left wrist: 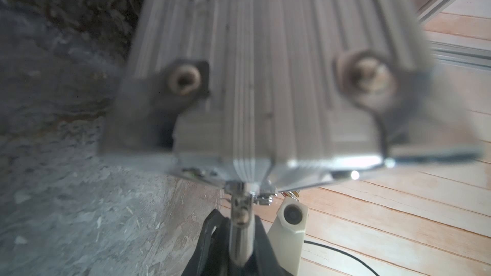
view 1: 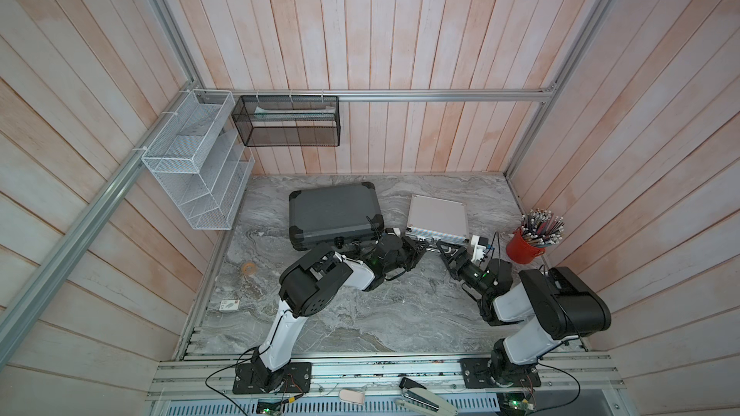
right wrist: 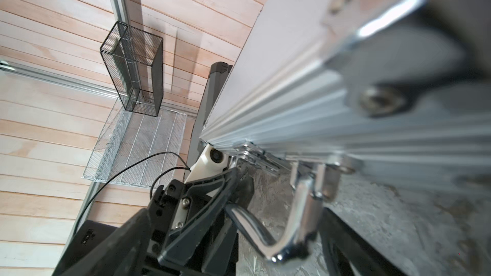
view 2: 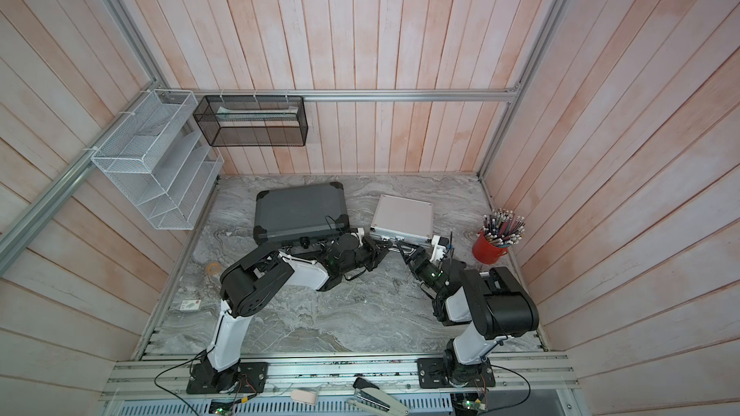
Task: Open the poker set cases
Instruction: Pick up the poker set case from the center of the board, then open the fastener on the poker set case.
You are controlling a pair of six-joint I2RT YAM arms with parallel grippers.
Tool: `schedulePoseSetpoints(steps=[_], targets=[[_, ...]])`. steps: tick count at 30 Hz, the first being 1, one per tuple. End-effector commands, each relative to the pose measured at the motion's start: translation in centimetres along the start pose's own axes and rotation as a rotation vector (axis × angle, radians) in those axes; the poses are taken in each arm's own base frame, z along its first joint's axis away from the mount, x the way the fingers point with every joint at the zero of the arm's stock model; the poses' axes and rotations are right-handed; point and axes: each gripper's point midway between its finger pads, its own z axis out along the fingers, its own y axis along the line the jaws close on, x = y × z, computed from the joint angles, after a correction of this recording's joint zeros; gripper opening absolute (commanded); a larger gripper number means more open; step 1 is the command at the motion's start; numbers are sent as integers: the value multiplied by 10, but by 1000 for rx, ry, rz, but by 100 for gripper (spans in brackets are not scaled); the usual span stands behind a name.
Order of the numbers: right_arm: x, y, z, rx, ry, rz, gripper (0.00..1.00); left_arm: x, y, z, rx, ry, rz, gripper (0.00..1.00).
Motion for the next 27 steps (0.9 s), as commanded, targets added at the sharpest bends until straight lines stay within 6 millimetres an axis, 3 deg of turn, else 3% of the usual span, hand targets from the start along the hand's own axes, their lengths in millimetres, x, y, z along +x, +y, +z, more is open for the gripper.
schedulePoseSetpoints(steps=[1,15,27], targets=[[-7,19,7,-70,-17,-23,98,28,-94,-8,256,78,77,4],[-5,6,12,-43,-15,13,98,29,-103,-8,284,83,66,4],[-10,19,19,-116,-23,21,98,34,-98,-5,281,101,50,4]])
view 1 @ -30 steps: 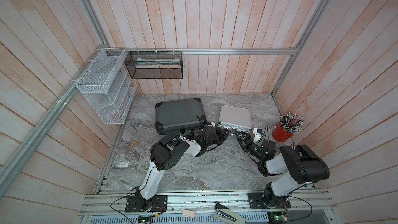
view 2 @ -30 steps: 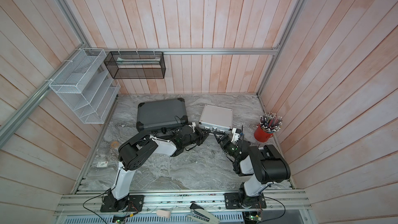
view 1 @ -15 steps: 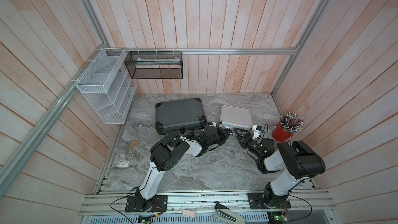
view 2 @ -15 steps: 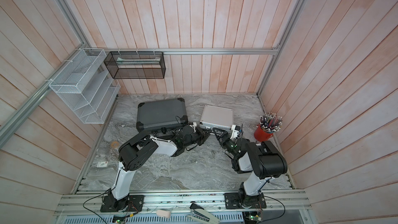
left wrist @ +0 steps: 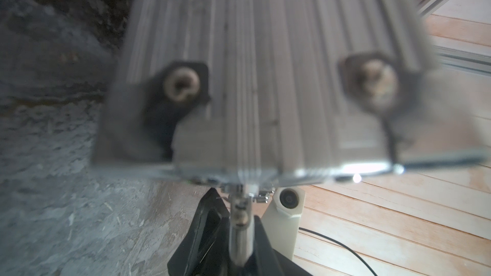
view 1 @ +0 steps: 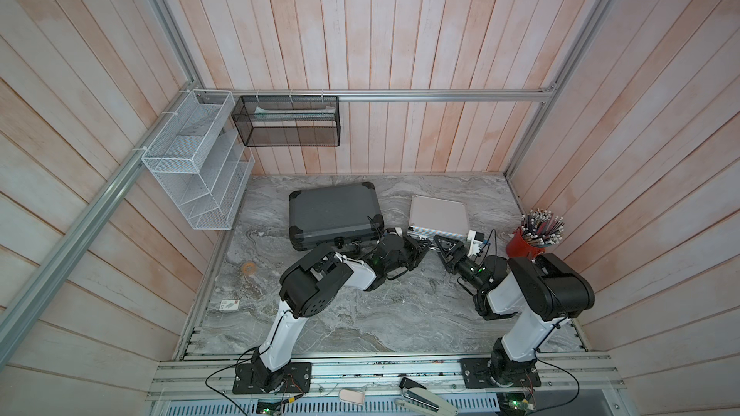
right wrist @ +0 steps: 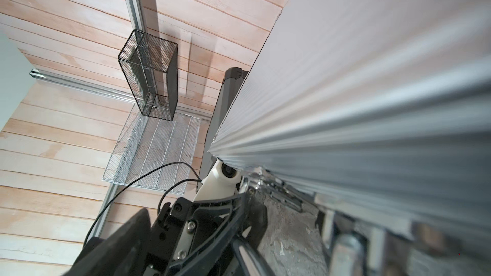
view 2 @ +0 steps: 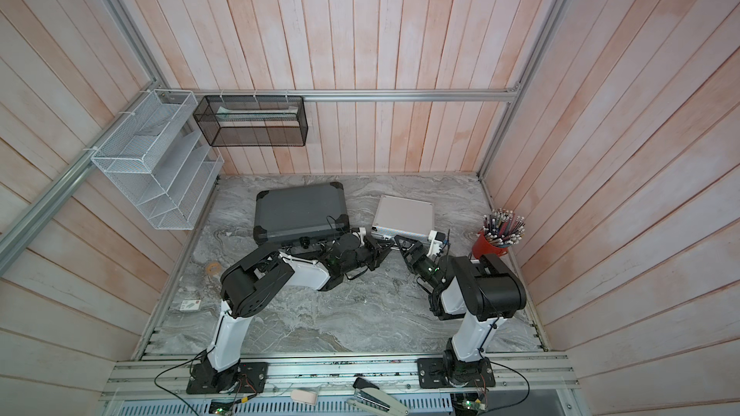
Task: Open the poker set cases
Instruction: Open the fastener on the poker set case.
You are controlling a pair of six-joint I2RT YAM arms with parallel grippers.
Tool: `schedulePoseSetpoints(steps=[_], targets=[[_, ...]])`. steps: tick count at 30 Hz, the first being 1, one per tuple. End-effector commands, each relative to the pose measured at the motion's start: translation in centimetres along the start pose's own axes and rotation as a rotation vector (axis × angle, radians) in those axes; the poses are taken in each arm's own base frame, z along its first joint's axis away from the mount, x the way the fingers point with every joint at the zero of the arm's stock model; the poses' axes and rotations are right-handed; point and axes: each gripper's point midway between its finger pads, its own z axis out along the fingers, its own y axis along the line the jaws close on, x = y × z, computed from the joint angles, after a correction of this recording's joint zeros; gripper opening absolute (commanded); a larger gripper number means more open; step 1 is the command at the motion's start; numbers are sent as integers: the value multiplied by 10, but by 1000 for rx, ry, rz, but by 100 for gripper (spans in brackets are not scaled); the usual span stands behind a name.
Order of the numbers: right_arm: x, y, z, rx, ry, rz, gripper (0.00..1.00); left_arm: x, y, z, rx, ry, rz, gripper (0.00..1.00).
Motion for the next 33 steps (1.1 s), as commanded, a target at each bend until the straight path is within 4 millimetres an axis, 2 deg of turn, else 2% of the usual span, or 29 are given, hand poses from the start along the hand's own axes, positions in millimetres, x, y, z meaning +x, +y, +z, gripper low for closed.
schedulePoseSetpoints(steps=[1,4,27,33], targets=[[-6,14,4,-55,-20,-19,98,32,-89,-5,258,97,74,4],[-7,13,4,-57,-22,-19,98,33,-89,-4,261,104,67,4],[-10,52,-3,-175,-32,-20,91,31,-60,5,196,96,56,4],[-9,57,-6,-179,-32,-20,91,30,-51,7,179,94,48,4]])
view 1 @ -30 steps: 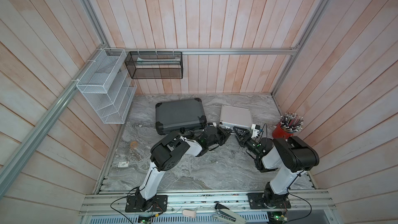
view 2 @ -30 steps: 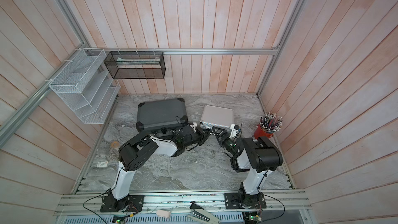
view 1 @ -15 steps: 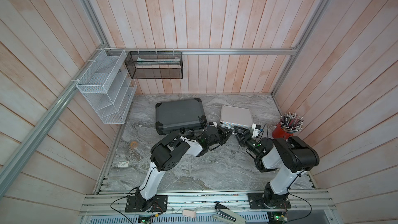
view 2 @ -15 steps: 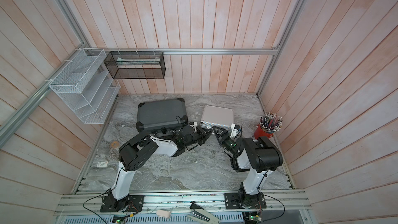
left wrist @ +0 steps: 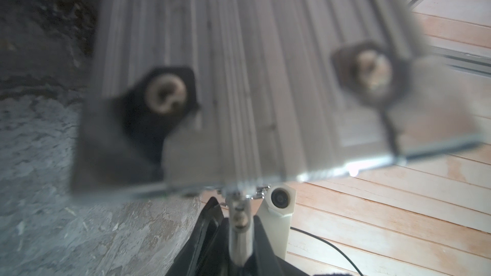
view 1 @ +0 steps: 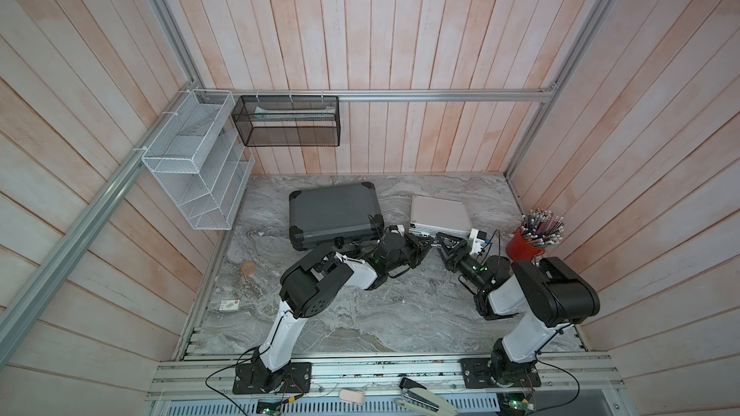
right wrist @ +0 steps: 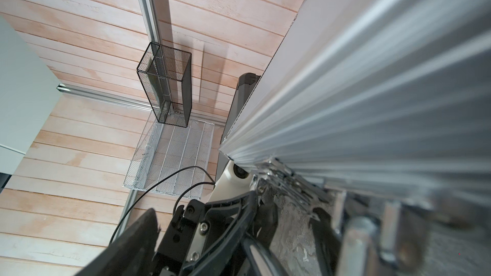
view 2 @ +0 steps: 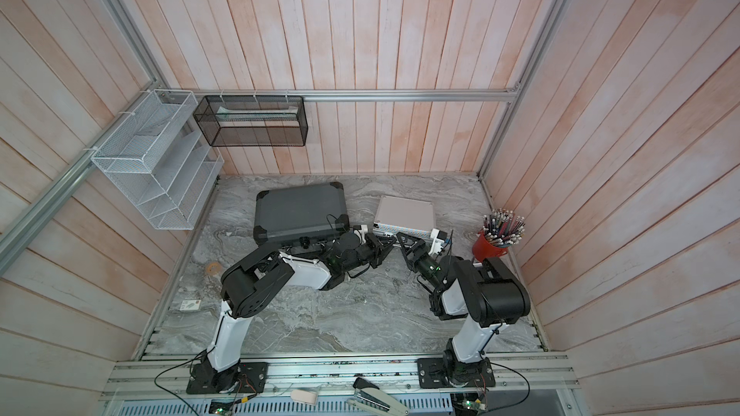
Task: Open the poker set cases
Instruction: Open the fastener on the poker set case.
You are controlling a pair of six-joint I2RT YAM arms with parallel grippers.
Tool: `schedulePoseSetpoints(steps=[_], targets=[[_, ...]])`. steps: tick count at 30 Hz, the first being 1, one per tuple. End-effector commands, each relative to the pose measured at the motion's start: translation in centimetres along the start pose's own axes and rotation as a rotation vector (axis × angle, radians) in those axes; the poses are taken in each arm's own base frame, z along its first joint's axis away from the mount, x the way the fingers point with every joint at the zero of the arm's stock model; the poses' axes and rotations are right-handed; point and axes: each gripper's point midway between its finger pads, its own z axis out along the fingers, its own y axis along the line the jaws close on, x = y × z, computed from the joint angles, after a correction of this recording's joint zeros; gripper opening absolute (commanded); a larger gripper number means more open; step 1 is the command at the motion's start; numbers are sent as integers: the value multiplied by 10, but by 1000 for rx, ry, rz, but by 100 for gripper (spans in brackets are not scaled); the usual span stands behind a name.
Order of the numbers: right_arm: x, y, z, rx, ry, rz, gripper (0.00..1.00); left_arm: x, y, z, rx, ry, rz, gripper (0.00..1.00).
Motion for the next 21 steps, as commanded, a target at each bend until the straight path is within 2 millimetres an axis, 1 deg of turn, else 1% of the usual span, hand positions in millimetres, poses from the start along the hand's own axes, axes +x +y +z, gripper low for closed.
schedulePoseSetpoints(steps=[1,6,16,21], targets=[[-2,40,-2,-138,-8,-74,90,25,-36,7,128,85,50,4],[-1,43,-4,-141,-11,-74,90,24,-34,7,124,79,48,4],[1,37,-10,-105,-18,-82,90,21,-31,6,125,70,40,4],[0,41,-10,-114,-24,-92,90,21,-30,4,125,69,38,4]])
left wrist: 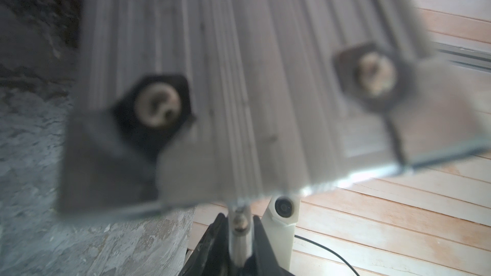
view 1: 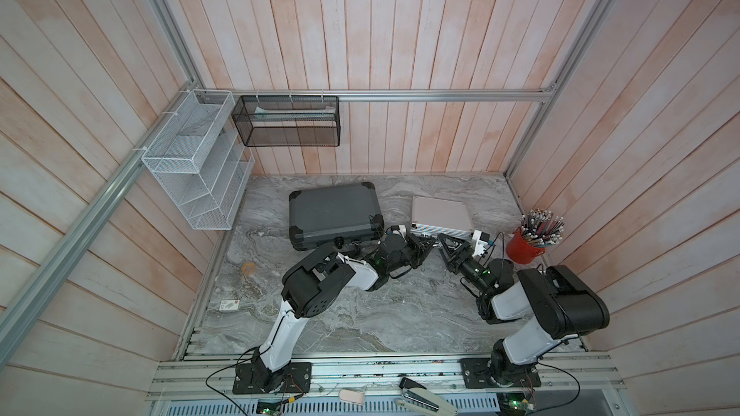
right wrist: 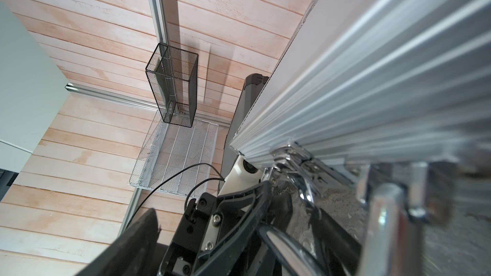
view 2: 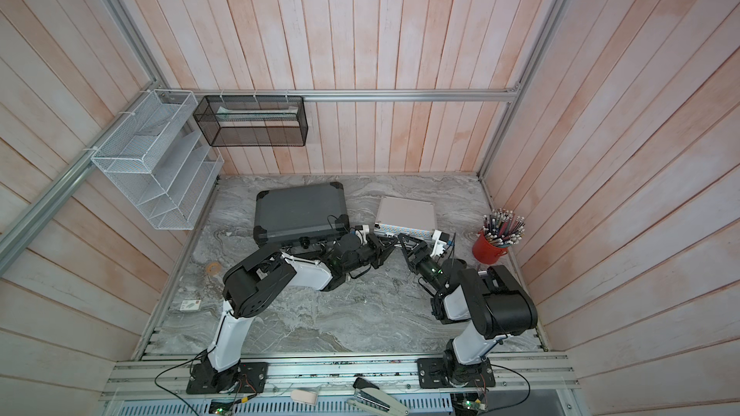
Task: Open the poker set cases
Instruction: Open the fastener on the poker set case.
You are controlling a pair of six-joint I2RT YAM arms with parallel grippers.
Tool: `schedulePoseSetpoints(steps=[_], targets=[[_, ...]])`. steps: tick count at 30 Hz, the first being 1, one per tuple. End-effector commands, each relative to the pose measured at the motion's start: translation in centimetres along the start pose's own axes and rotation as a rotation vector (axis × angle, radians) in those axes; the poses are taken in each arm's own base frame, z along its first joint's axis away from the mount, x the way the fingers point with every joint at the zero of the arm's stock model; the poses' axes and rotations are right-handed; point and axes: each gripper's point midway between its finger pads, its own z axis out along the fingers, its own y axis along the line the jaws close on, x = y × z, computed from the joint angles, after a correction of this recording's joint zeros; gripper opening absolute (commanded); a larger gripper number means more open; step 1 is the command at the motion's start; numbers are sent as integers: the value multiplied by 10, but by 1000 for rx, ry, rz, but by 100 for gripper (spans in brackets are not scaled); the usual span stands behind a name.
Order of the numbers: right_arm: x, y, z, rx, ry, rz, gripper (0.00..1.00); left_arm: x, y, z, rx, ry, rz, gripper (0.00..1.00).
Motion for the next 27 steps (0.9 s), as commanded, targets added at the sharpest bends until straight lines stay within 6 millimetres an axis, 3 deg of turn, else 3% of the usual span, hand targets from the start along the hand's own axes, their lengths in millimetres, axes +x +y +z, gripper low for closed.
schedulePoseSetpoints(steps=[1,10,27], targets=[[-2,30,0,-99,-10,-79,90,18,-28,2,105,61,34,4],[-4,40,-2,-106,-19,-97,90,16,-22,2,93,54,33,4],[-3,18,-5,12,-17,-118,93,13,-13,4,83,50,15,4]])
